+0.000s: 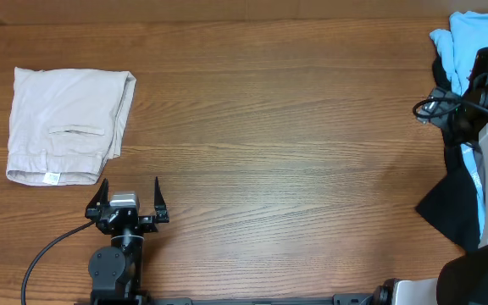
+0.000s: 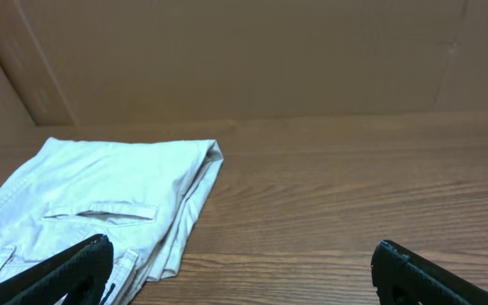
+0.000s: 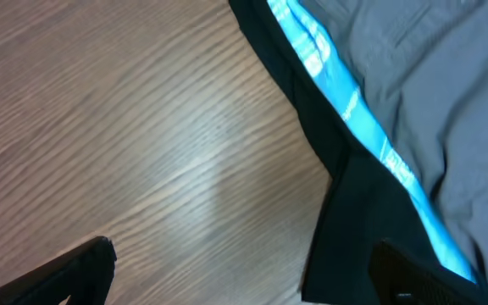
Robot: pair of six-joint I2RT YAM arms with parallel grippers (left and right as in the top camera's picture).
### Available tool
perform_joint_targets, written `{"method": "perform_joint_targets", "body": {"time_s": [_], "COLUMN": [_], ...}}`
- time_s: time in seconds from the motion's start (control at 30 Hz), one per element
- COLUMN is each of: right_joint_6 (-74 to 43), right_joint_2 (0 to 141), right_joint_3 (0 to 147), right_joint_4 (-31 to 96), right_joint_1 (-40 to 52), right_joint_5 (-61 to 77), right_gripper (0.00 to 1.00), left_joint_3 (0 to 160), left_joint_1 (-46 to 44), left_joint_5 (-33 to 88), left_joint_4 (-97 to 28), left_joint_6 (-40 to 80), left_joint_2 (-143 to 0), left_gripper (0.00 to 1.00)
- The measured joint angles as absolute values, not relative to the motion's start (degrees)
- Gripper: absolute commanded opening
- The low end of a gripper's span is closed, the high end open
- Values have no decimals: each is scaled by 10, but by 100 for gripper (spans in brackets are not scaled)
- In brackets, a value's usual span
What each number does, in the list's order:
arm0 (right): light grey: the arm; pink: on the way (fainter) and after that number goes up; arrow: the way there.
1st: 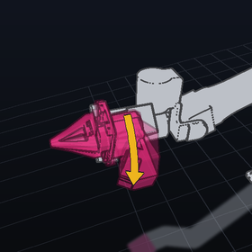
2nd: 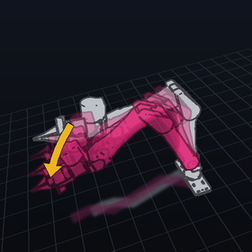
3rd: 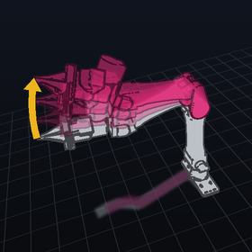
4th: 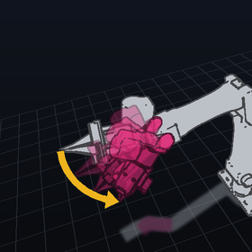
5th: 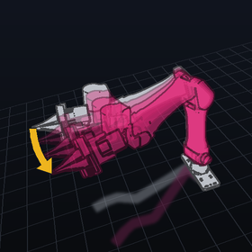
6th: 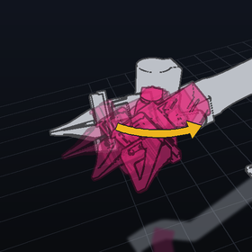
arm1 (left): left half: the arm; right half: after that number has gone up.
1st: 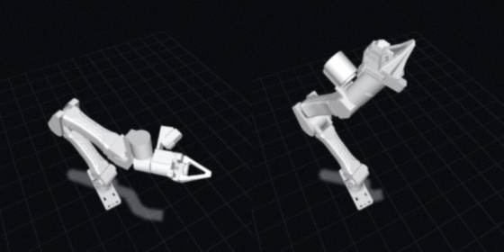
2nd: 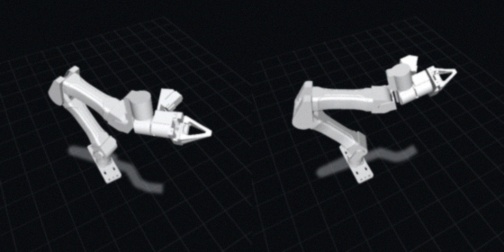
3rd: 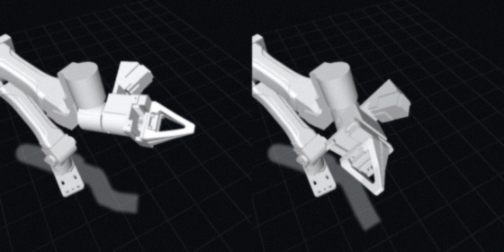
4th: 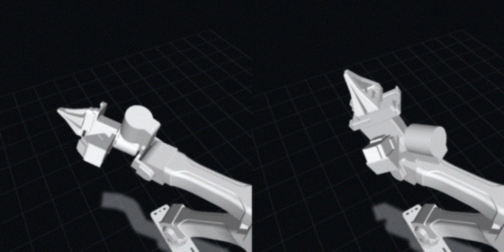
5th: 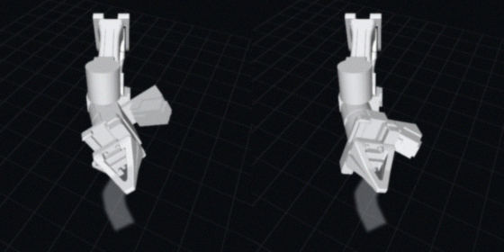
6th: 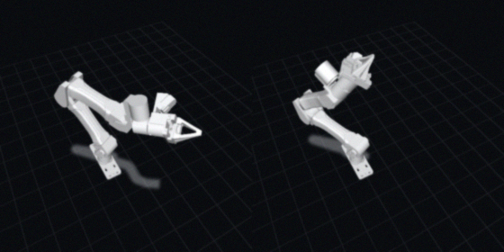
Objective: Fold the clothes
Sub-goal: 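Grasp the grey pants in the pile with the right gripper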
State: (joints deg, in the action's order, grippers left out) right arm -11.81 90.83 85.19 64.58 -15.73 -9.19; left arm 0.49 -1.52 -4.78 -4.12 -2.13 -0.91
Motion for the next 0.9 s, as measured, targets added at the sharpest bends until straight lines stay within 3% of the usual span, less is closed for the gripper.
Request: {"method": "perform_joint_targets", "body": {"time_s": [0.17, 0.4, 0.53, 0.9], "right_joint_6": [-94, -69, -63, -27], "right_joint_2": [909, 936, 990, 1087], "right_joint_3": [852, 854, 855, 855], "right_joint_4": [616, 568, 523, 363], "right_joint_1": [-157, -171, -216, -269], "right_joint_5": [-92, -113, -124, -129], "right_gripper": [92, 92, 84, 84], "left_joint_3": [5, 5, 5, 5], "left_joint_1": [-15, -15, -15, -15], "left_joint_5": [-48, -48, -48, -48], "left_joint_4": [-41, -41, -41, -41], "left_joint_6": [-21, -21, -21, -21], "left_joint_2": [-9, -9, -9, -9], "left_gripper": [100, 100, 100, 100]}}
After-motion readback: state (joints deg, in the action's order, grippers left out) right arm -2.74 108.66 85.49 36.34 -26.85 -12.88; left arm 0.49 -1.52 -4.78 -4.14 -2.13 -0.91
